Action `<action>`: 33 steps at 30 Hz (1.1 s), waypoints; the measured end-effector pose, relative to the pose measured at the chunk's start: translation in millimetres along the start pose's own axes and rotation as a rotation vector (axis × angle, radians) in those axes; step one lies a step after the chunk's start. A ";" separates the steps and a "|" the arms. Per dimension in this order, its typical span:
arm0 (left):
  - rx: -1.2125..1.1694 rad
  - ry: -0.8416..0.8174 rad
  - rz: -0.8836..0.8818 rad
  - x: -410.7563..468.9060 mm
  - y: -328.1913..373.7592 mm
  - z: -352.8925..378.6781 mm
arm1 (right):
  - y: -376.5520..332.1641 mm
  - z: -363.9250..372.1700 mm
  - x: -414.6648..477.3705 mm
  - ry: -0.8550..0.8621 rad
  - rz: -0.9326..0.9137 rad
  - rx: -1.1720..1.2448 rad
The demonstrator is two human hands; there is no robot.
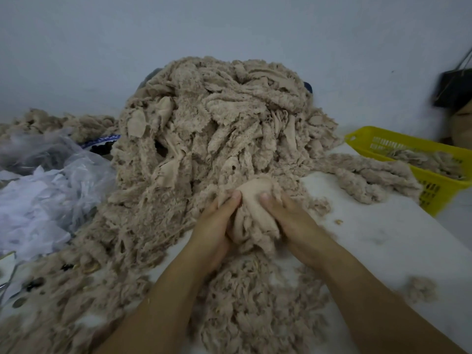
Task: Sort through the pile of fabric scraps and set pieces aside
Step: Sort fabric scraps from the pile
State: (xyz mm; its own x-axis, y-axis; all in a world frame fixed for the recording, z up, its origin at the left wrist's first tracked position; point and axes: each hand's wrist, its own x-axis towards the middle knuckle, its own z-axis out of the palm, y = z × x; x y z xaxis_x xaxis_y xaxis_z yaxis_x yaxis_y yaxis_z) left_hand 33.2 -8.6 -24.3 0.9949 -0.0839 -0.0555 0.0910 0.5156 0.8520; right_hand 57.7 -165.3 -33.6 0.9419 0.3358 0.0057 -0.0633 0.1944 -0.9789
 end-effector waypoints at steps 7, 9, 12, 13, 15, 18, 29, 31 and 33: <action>0.134 -0.074 -0.003 2.7 -4.1 -2.3 | -0.3 8.9 -2.3 -0.032 0.058 0.032; 0.216 -0.124 0.060 0.8 -5.6 -2.1 | -3.5 6.3 -1.4 -0.008 0.026 0.137; 0.454 -0.031 0.191 -0.4 -7.7 -0.3 | -6.0 2.9 2.1 0.075 -0.056 0.256; 0.531 0.028 0.258 -0.6 -6.8 0.0 | -6.5 1.9 3.7 0.114 -0.081 0.295; 0.664 0.148 0.380 -2.0 -3.1 0.3 | -8.0 -0.5 5.7 0.159 -0.119 0.358; 0.772 0.135 0.419 -3.1 -3.8 0.4 | -7.2 -2.6 7.3 0.165 -0.146 0.374; 0.398 -0.141 0.092 -6.9 -7.1 8.1 | -11.8 7.3 7.0 0.459 0.030 0.240; 0.286 -0.212 0.023 -8.2 -5.5 11.0 | -14.6 9.9 5.9 0.486 0.027 0.217; 0.238 -0.249 -0.030 -8.6 -3.6 12.0 | -15.3 11.2 5.2 0.498 0.035 0.178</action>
State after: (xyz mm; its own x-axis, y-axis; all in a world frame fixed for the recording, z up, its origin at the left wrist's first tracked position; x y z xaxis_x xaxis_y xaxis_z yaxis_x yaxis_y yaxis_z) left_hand 23.8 -20.0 -20.6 0.9481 -0.3171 0.0216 0.0784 0.2991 0.9510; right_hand 59.9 -156.2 -16.3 0.9780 -0.1254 -0.1669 -0.1121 0.3590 -0.9266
